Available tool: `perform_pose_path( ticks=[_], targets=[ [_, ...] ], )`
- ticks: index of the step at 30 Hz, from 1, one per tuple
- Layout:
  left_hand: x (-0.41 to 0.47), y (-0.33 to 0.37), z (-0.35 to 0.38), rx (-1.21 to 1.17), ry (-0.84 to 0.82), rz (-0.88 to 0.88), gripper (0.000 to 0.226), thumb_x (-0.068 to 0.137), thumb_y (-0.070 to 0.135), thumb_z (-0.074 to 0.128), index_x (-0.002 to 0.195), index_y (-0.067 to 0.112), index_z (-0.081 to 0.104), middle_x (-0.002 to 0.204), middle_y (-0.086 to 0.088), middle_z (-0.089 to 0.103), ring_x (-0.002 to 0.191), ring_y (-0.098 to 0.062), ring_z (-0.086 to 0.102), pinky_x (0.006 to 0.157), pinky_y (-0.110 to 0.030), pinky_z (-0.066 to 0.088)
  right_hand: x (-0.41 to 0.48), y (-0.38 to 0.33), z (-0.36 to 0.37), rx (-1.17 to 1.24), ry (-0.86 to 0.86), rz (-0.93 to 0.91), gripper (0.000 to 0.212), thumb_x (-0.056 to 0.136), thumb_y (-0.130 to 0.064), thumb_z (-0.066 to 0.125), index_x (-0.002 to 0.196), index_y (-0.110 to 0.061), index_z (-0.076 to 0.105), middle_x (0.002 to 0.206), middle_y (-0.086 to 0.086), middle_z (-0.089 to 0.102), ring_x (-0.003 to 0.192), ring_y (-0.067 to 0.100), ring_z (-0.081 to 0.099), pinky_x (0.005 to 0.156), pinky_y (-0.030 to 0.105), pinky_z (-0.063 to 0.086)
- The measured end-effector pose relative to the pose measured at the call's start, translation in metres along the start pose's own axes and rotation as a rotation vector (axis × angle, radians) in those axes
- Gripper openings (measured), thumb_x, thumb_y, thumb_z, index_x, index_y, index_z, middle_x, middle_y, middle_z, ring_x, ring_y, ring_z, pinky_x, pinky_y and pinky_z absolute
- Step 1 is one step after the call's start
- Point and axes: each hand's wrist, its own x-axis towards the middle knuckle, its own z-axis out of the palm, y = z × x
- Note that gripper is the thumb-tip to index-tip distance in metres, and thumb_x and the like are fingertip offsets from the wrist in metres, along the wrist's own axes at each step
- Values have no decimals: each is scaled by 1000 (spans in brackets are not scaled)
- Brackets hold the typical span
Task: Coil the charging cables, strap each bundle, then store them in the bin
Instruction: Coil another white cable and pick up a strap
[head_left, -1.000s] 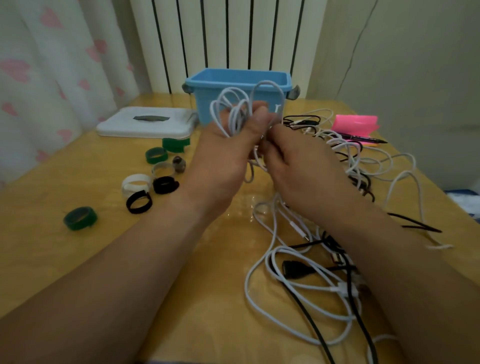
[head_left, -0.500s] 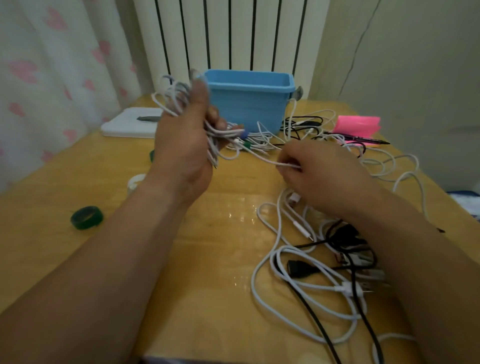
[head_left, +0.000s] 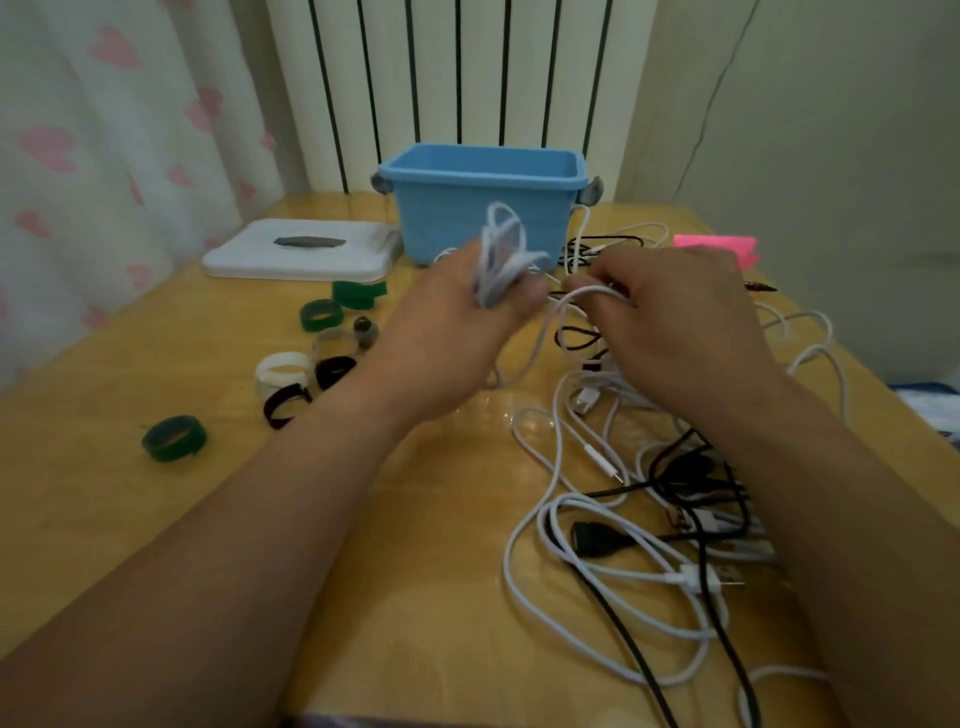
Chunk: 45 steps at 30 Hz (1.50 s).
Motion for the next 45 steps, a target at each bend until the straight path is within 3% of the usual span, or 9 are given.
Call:
perform_pose_path(
  ticks=[6,13,18,21,25,31,33,37,45],
  targets=[
    [-1,2,14,-138,-206,17,13,102,29,74,111,19,74,89,6,79,82,-2,74,79,-26,59,1,-2,0,139,-5,90,28,99,-48,57,96,-25,74,82,-4,72,80,22,65,76,46,52],
    [14,-13,-21,-732,177,-193,17,111,27,60,104,11,64,59,4,46,52,-14,50,57,-33,55,3,9,-2,50,-219,63,18,93,-49,68,103,-34,67,89,-16,67,91,16,64,90,51,52],
    [13,-18,-24,-763,220,-183,22,114,32,54,108,11,60,57,3,34,45,-12,32,43,-26,34,3,5,-6,12,-280,31,30,97,-67,49,95,-39,60,94,-16,69,94,14,63,89,47,50],
    [12,-13,-20,-736,200,-161,25,114,34,53,109,11,62,57,2,34,45,-13,33,44,-27,34,2,0,-6,245,-205,96,27,105,-47,55,102,-28,73,92,-13,72,89,9,64,85,41,53],
    [7,-8,-6,-591,61,-142,27,112,33,57,98,11,63,58,-2,37,49,-18,34,48,-31,36,1,-17,2,457,-25,204,20,101,-39,68,114,-28,58,99,-15,67,92,-2,62,75,16,48],
    [3,-3,-15,-694,-249,-101,27,111,27,57,91,9,62,57,-5,31,43,-16,31,44,-26,36,4,-7,1,516,72,346,62,96,-34,75,149,-29,43,95,-9,65,84,1,65,73,18,52],
    [2,-1,-18,-756,-320,-84,28,111,26,56,89,10,62,56,-4,30,41,-14,31,43,-25,37,5,-6,1,497,30,335,37,101,-34,69,137,-30,59,89,-11,65,79,-1,62,68,17,49],
    [6,-2,-18,-852,-243,-35,30,109,21,58,80,15,59,59,-3,35,46,-14,36,47,-27,42,3,-13,3,493,-37,286,16,108,-33,59,99,-24,68,80,-8,65,71,-1,59,57,13,40],
    [11,-8,-7,-732,31,17,8,104,20,63,105,12,65,86,-10,62,81,-27,62,77,-39,56,3,-18,3,873,5,376,23,107,-26,62,128,-27,55,82,2,74,62,14,66,59,31,49]
  ],
)
